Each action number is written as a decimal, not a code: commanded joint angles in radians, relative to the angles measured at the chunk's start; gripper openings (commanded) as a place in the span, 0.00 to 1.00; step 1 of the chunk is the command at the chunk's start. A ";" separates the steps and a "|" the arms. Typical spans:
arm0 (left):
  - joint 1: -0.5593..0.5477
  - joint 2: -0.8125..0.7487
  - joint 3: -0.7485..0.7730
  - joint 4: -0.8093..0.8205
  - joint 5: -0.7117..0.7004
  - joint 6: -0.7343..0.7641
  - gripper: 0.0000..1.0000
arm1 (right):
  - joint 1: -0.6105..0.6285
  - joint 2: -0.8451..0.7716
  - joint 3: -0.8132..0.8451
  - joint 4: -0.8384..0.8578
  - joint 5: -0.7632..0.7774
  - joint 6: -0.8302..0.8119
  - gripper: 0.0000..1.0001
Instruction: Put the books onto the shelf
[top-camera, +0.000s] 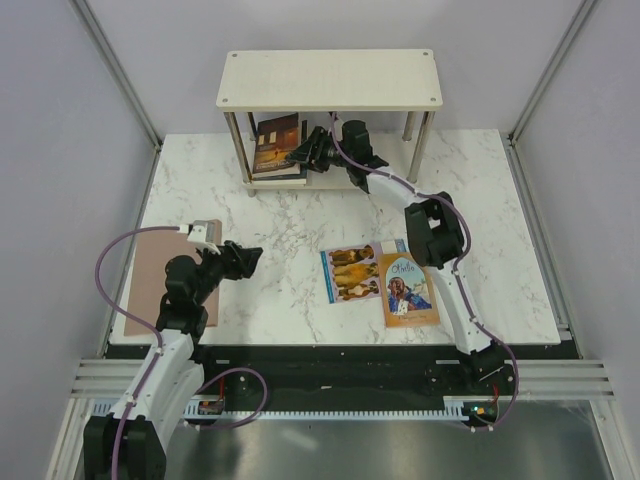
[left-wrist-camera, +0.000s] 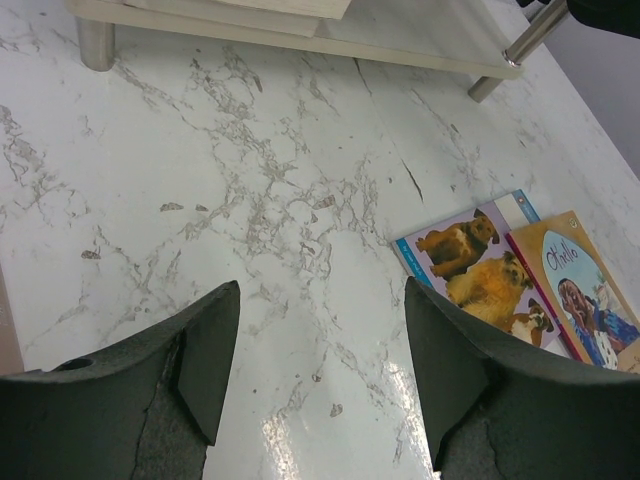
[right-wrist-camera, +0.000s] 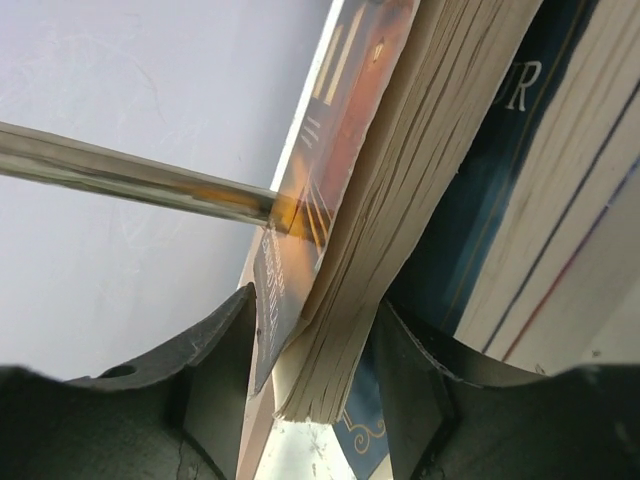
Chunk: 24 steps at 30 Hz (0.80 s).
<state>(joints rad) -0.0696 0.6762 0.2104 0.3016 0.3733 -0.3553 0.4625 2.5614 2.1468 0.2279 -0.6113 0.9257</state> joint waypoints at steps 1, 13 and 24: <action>-0.001 -0.001 0.012 0.039 0.021 0.022 0.73 | 0.008 -0.079 -0.013 -0.166 0.065 -0.111 0.57; -0.035 0.062 0.030 0.057 0.019 0.035 0.74 | 0.008 -0.351 -0.253 -0.354 0.347 -0.342 0.59; -0.427 0.550 0.332 0.096 -0.091 0.108 0.72 | -0.016 -0.763 -0.762 -0.406 0.577 -0.473 0.59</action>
<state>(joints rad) -0.3920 1.0729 0.3950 0.3370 0.3138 -0.3103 0.4637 1.9270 1.5177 -0.1658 -0.1543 0.5220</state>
